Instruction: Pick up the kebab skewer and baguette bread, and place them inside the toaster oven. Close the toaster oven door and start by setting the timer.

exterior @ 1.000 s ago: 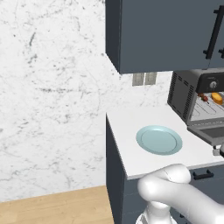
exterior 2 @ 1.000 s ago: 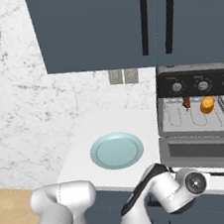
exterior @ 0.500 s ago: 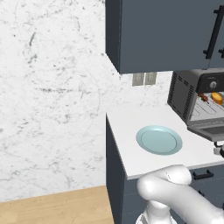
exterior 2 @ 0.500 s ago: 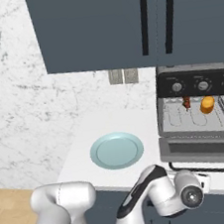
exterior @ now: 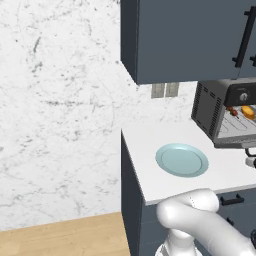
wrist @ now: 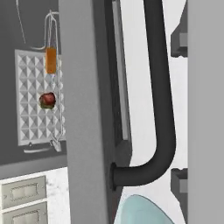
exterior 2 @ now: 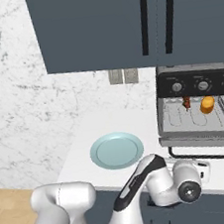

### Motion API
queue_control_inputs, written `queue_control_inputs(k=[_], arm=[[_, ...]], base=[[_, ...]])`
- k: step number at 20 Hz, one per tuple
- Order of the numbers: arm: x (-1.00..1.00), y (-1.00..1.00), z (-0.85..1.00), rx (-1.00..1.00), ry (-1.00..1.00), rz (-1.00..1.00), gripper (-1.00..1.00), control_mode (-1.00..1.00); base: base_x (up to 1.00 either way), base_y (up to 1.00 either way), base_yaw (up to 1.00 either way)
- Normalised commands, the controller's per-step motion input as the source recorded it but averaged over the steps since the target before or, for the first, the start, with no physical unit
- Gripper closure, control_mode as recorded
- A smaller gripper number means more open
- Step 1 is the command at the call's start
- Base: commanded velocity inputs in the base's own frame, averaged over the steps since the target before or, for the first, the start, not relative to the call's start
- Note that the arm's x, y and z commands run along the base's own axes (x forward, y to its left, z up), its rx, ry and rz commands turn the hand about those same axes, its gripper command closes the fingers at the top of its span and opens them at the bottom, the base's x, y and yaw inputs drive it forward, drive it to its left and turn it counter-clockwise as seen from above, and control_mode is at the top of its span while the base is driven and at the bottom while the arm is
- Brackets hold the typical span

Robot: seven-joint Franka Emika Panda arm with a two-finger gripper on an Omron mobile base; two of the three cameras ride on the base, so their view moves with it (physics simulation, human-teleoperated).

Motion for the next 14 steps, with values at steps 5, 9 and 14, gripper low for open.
queue_control_inputs(k=[5,9,14], arm=[[0.93,0.39,0.6,0.0,-0.08,-0.06,-1.0,-1.0],[0.92,0.29,0.48,-0.01,0.0,-0.03,-1.0,-1.0],[0.87,0.24,0.29,-0.06,0.04,0.0,-1.0,-1.0]], base=[[0.0,0.0,0.0],[0.0,0.0,0.0],[0.0,0.0,0.0]])
